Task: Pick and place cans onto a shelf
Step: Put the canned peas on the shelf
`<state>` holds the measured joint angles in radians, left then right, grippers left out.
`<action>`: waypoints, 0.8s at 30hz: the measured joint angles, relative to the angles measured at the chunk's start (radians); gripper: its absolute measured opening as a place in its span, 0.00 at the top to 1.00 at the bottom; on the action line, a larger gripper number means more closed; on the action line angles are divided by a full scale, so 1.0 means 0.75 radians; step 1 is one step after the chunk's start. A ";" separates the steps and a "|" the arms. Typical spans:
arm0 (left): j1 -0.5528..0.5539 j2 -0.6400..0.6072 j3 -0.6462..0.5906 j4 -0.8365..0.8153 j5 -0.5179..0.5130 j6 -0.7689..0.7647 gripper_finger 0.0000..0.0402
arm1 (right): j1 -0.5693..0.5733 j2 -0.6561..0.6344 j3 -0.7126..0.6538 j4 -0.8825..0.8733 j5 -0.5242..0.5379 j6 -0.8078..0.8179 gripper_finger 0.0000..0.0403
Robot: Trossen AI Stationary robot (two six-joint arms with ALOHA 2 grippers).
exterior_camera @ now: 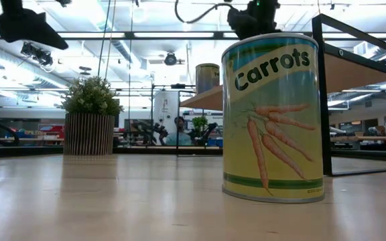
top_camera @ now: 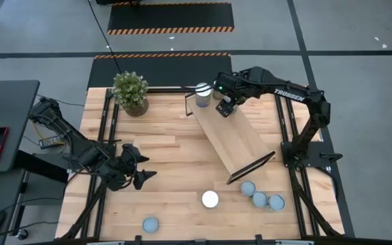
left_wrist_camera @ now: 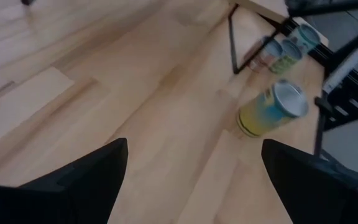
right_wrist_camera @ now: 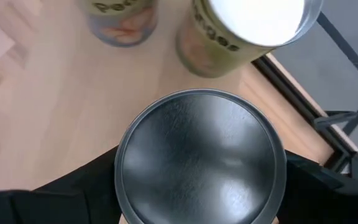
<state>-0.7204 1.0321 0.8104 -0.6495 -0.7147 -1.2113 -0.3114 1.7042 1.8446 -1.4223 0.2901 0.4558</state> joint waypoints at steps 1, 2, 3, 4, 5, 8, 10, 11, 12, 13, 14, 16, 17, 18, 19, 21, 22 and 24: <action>0.015 0.000 0.000 0.000 0.000 0.003 0.07 | -0.015 -0.001 -0.012 0.010 -0.003 -0.023 0.20; 0.030 0.000 0.000 0.001 0.000 0.019 0.07 | -0.029 -0.001 -0.023 0.025 -0.013 -0.046 0.20; 0.043 0.000 0.000 0.006 0.001 0.028 0.07 | -0.041 -0.001 -0.035 0.043 -0.029 -0.063 0.20; 0.057 0.000 0.000 0.010 0.003 0.036 0.07 | -0.052 -0.001 -0.045 0.057 -0.052 -0.077 0.20; 0.070 0.000 0.000 0.012 0.004 0.051 0.07 | -0.062 -0.001 -0.054 0.070 -0.078 -0.086 0.20; 0.100 0.000 0.000 0.031 0.006 0.076 0.07 | -0.082 -0.001 -0.085 0.110 -0.137 -0.102 0.20; 0.115 0.000 0.000 0.043 0.006 0.102 0.07 | -0.087 -0.003 -0.101 0.130 -0.140 -0.112 0.18; 0.121 0.000 0.000 0.048 0.006 0.115 0.07 | -0.087 -0.004 -0.108 0.135 -0.139 -0.116 0.16; 0.128 0.000 0.000 0.050 0.006 0.124 0.07 | -0.087 -0.005 -0.113 0.140 -0.133 -0.120 0.14; 0.132 0.000 0.000 0.050 0.007 0.130 0.07 | -0.087 -0.004 -0.119 0.131 -0.121 -0.124 0.12; 0.136 0.000 0.000 0.051 0.007 0.131 0.07 | -0.087 0.001 -0.122 0.121 -0.109 -0.124 0.09; 0.141 0.000 0.000 0.051 0.007 0.133 0.07 | -0.087 0.003 -0.123 0.136 -0.072 -0.124 0.04; 0.143 0.000 0.000 0.052 0.007 0.140 0.07 | -0.087 -0.001 -0.122 0.136 -0.056 -0.126 0.03; 0.144 0.001 0.000 0.053 0.010 0.149 0.07 | -0.088 -0.001 -0.121 0.139 -0.042 -0.130 0.02; 0.144 0.001 0.000 0.054 0.012 0.159 0.07 | -0.089 -0.001 -0.121 0.144 -0.037 -0.136 0.02; 0.144 0.001 0.000 0.061 0.016 0.166 0.07 | -0.089 0.000 -0.117 0.149 -0.037 -0.154 0.03; 0.144 0.001 0.000 0.060 0.016 0.166 0.07 | -0.088 0.000 -0.110 0.150 -0.037 -0.159 0.03; 0.144 0.001 0.000 0.060 0.016 0.166 0.07 | -0.087 -0.001 -0.101 0.169 -0.038 -0.159 0.03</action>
<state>-0.6121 1.0325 0.8104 -0.6044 -0.7025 -1.0870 -0.3768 1.7039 1.7691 -1.2953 0.2619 0.3367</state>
